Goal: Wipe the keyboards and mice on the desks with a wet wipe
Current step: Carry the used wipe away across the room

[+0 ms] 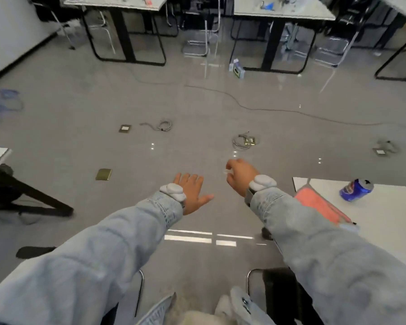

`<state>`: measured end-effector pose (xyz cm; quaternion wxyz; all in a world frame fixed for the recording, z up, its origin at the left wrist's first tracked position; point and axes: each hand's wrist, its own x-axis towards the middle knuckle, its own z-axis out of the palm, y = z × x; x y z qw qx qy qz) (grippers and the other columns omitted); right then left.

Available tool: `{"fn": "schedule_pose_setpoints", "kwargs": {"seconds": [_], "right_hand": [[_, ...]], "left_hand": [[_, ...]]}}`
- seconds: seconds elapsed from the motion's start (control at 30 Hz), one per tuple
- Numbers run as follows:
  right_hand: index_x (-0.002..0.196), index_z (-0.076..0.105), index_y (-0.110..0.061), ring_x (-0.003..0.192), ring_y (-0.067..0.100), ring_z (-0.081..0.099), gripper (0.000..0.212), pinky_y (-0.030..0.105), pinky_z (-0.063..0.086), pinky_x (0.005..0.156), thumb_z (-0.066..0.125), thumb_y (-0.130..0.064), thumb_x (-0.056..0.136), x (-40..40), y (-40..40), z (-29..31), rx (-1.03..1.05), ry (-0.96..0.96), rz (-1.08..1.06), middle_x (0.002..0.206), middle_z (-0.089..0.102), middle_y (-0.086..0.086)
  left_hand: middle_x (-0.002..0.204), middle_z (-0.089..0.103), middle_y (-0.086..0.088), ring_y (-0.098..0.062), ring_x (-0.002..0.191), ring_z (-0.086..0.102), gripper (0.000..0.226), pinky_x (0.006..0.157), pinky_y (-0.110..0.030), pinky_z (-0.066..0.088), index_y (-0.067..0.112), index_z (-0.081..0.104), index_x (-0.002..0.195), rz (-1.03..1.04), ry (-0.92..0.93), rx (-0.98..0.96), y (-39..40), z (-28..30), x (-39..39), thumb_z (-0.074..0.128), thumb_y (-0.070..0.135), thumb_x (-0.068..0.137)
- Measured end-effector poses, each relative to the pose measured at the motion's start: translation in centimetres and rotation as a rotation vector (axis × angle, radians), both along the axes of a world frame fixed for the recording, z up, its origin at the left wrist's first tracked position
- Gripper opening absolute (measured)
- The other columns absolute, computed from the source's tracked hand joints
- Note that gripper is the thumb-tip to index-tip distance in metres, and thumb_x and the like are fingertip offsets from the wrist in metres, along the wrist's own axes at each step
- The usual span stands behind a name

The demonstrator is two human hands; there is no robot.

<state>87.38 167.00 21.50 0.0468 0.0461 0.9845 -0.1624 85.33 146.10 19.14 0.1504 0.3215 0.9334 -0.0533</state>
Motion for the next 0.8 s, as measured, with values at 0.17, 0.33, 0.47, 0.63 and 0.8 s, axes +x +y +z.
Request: {"fn": "schedule_pose_setpoints", "kwargs": {"seconds": [0.17, 0.33, 0.47, 0.63, 0.8], "right_hand": [[0.113, 0.054, -0.015, 0.093, 0.032, 0.058, 0.023, 0.034, 0.046, 0.076, 0.05, -0.022, 0.091, -11.6, -1.2, 0.3, 0.016, -0.008, 0.123, 0.111, 0.056, 0.01], [0.113, 0.054, -0.017, 0.091, 0.031, 0.058, 0.024, 0.029, 0.04, 0.071, 0.05, -0.024, 0.091, -25.8, -5.7, -1.3, 0.043, -0.009, 0.245, 0.112, 0.056, 0.007], [0.115, 0.053, -0.016, 0.094, 0.031, 0.059, 0.025, 0.03, 0.042, 0.073, 0.05, -0.024, 0.091, -37.8, -10.9, -1.1, 0.074, -0.027, 0.322, 0.115, 0.056, 0.007], [0.114, 0.054, -0.017, 0.093, 0.031, 0.059, 0.026, 0.031, 0.044, 0.073, 0.05, -0.024, 0.09, -51.3, -18.2, 0.0, 0.054, 0.001, 0.416, 0.115, 0.057, 0.008], [0.112, 0.054, -0.018, 0.089, 0.03, 0.059, 0.023, 0.034, 0.048, 0.076, 0.049, -0.025, 0.091, -63.9, -26.8, 0.2, 0.036, 0.022, 0.532, 0.111, 0.058, 0.007]], "left_hand": [[0.154, 0.039, -0.005, -0.029, 0.139, 0.035, 0.083, 0.119, -0.049, 0.016, 0.016, 0.026, 0.156, 0.144, -0.006, 0.029, -2.3, -1.7, -9.6, 0.018, 0.073, 0.096], [0.157, 0.036, -0.005, -0.029, 0.141, 0.032, 0.082, 0.12, -0.05, 0.013, 0.017, 0.025, 0.156, 0.287, 0.007, 0.071, -6.2, -3.7, -22.0, 0.019, 0.072, 0.096], [0.158, 0.034, -0.005, -0.03, 0.144, 0.029, 0.083, 0.121, -0.051, 0.01, 0.016, 0.023, 0.157, 0.356, 0.003, 0.076, -10.7, -3.2, -32.3, 0.018, 0.072, 0.096], [0.158, 0.035, -0.007, -0.032, 0.146, 0.026, 0.082, 0.122, -0.052, 0.009, 0.015, 0.023, 0.157, 0.445, 0.031, 0.072, -18.1, -0.9, -43.7, 0.02, 0.071, 0.097], [0.159, 0.033, -0.005, -0.031, 0.146, 0.026, 0.092, 0.122, -0.053, 0.007, 0.016, 0.022, 0.157, 0.568, 0.026, 0.067, -26.7, -0.2, -53.8, 0.01, 0.078, 0.09]]}}
